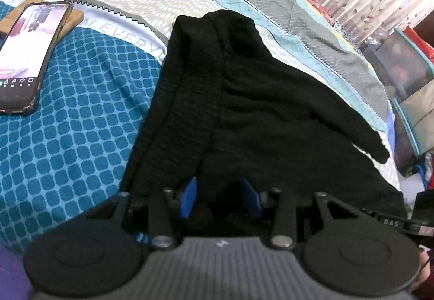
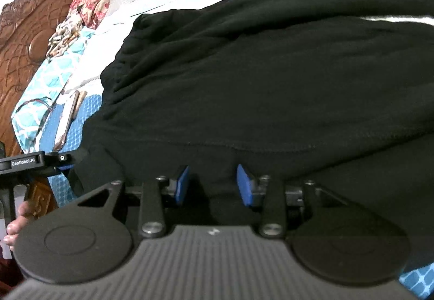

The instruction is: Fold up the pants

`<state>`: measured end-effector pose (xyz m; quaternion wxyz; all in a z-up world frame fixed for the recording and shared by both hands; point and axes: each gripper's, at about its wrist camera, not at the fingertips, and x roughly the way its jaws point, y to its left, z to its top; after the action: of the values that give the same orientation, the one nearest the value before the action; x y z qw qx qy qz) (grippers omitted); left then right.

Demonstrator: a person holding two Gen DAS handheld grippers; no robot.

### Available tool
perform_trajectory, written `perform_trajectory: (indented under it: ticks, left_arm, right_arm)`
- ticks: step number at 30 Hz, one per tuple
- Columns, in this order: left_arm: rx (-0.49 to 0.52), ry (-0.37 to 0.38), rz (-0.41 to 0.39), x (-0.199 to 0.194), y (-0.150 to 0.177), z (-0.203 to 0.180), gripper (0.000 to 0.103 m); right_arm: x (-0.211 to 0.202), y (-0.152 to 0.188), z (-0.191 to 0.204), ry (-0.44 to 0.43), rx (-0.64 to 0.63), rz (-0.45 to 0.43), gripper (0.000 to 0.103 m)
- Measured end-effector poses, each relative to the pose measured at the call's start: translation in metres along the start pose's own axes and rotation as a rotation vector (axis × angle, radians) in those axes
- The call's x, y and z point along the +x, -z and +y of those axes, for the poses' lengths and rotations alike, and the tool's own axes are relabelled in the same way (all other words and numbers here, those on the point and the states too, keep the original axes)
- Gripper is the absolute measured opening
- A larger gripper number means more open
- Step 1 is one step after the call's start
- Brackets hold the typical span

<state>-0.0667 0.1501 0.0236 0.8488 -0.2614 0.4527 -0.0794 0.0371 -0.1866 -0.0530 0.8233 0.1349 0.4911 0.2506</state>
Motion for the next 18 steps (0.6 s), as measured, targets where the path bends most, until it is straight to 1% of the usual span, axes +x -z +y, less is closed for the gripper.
perform_trajectory:
  ticks: [6,8,11,12,14,16,18]
  left_arm:
    - [-0.003,0.023,-0.016,-0.006,-0.004,0.0,0.041]
    - [-0.006,0.026,-0.038,-0.012,-0.008,0.002,0.043]
    - [0.002,0.021,-0.087,-0.023,-0.02,0.007,0.043]
    - [0.01,0.007,-0.101,-0.025,-0.026,0.009,0.043]
    - [0.04,-0.046,-0.135,-0.029,-0.045,0.011,0.044]
    - [0.085,-0.105,-0.184,-0.031,-0.069,0.012,0.046]
    - [0.139,-0.161,-0.235,-0.028,-0.096,0.009,0.051]
  right_arm:
    - [-0.005,0.003,-0.006,-0.005,0.012,-0.005,0.042]
    - [-0.008,0.004,-0.01,-0.009,0.016,-0.003,0.042]
    - [-0.01,0.004,-0.012,-0.018,0.023,-0.004,0.042]
    - [-0.012,0.003,-0.013,-0.022,0.025,-0.004,0.042]
    - [-0.017,0.001,-0.015,-0.042,0.036,-0.025,0.044]
    - [-0.027,-0.005,-0.017,-0.084,0.051,-0.074,0.044]
    - [-0.034,-0.013,-0.019,-0.109,0.068,-0.107,0.044]
